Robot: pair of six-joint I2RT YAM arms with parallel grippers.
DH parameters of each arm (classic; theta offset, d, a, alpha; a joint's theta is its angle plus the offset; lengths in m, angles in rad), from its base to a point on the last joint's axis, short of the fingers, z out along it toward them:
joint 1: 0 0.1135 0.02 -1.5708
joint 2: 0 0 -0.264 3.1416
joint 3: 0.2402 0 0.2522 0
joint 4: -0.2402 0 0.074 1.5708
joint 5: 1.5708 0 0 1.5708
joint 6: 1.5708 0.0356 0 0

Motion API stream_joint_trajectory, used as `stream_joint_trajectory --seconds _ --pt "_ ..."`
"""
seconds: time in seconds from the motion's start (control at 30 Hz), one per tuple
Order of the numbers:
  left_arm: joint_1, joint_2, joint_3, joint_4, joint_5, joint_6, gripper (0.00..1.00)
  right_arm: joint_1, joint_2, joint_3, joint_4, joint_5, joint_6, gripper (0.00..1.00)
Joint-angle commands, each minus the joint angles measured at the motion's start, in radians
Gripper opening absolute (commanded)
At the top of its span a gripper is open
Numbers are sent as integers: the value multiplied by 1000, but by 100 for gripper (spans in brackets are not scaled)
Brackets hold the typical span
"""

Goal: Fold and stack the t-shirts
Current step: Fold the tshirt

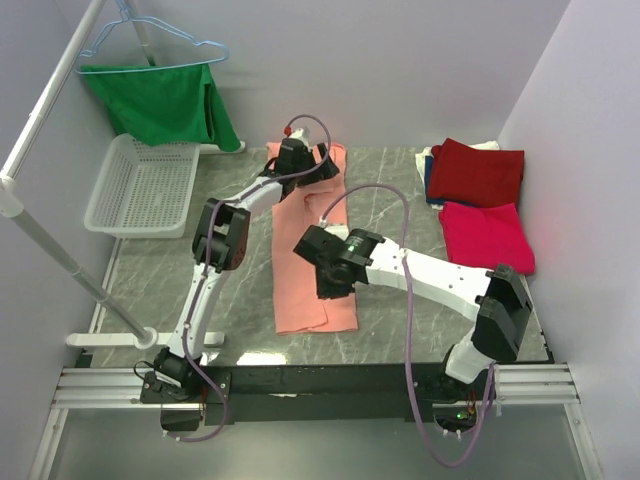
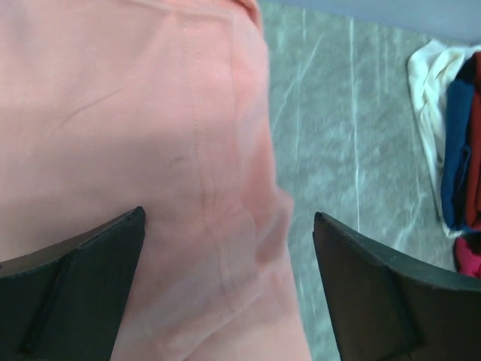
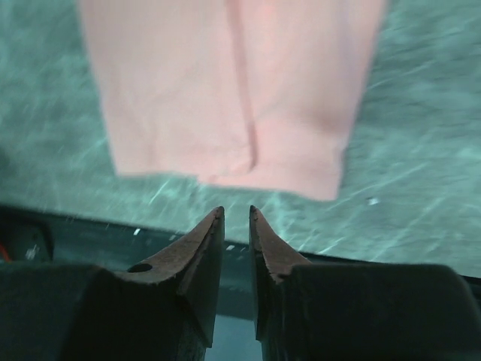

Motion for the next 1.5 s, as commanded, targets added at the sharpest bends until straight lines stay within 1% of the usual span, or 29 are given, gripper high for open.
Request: stream_joint_trajectory --seconds 0.0,0.07,0.1,0.13,0.2,0.23,0.27,0.33,0.37,0.4,0.43,0.47,0.5,0.53,0.57,0.6,0.63,0.67,0.7,0.73,0.77,0.8,0.87,0.9,1.03,1.23,1.47 --pt "-16 -299 -194 34 -78 46 99 -105 -42 -37 -38 109 -21 28" --pt "-14 -381 -254 -4 -124 84 99 -143 -35 -63 5 99 -71 28" --pt "-14 -451 -277 -14 -135 109 100 -172 -31 -86 25 92 -93 28" --pt "-14 -483 -286 -96 -155 118 99 -180 -16 -101 62 93 -116 29" --pt "-16 -555 -292 -181 -178 132 99 -200 3 -132 82 89 -159 29" --pt "-17 -573 -292 -295 -184 136 99 -206 20 -141 94 89 -173 31" --pt "-17 -609 -300 -349 -228 127 99 -208 24 -155 107 87 -176 33" --pt "-22 -657 -364 -492 -252 101 99 -217 23 -198 137 66 -183 33" --pt "-28 -721 -405 -529 -282 91 99 -217 15 -215 148 63 -182 34" --pt "-33 -763 -516 -549 -294 54 100 -219 -3 -250 159 55 -182 34" --pt "-37 -807 -586 -554 -298 46 99 -225 -15 -270 188 28 -180 36" --pt "-49 -909 -659 -549 -314 32 99 -228 -31 -293 203 17 -176 36" --pt "-53 -962 -801 -548 -314 -12 99 -232 -57 -334 217 0 -173 37" --pt "-57 -1017 -877 -534 -293 -31 99 -242 -74 -359 258 -44 -183 38" --pt "-65 -1127 -955 -493 -273 -46 99 -245 -87 -382 280 -68 -183 38" --pt "-69 -1184 -1107 -470 -261 -99 98 -248 -116 -430 304 -91 -183 39" --pt "-76 -1242 -1183 -444 -243 -120 98 -246 -130 -455 349 -135 -187 40" --pt "-85 -1354 -1252 -416 -229 -136 98 -246 -141 -478 367 -149 -185 40" --pt "-92 -1407 -1363 -381 -222 -178 98 -248 -153 -512 383 -160 -182 40" --pt "-99 -1457 -1405 -368 -215 -189 98 -246 -160 -526 412 -174 -182 41" --pt "-103 -1540 -1438 -361 -210 -195 99 -248 -166 -538 426 -203 -183 41" --pt "-106 -1570 -1470 -379 -213 -213 99 -246 -175 -560 444 -218 -183 41" --pt "-109 -1611 -1476 -411 -209 -212 99 -248 -186 -580 476 -256 -188 44" --pt "-109 -1610 -1470 -451 -207 -213 100 -248 -198 -584 487 -261 -193 46" --pt "-131 -1562 -1473 -491 -178 -224 99 -246 -212 -584 489 -266 -197 48" --pt "-220 -1461 -1476 -531 -183 -276 98 -248 -216 -609 487 -264 -179 49" --pt "-356 -1377 -1507 -522 -178 -367 91 -248 -232 -682 512 -284 -150 48"
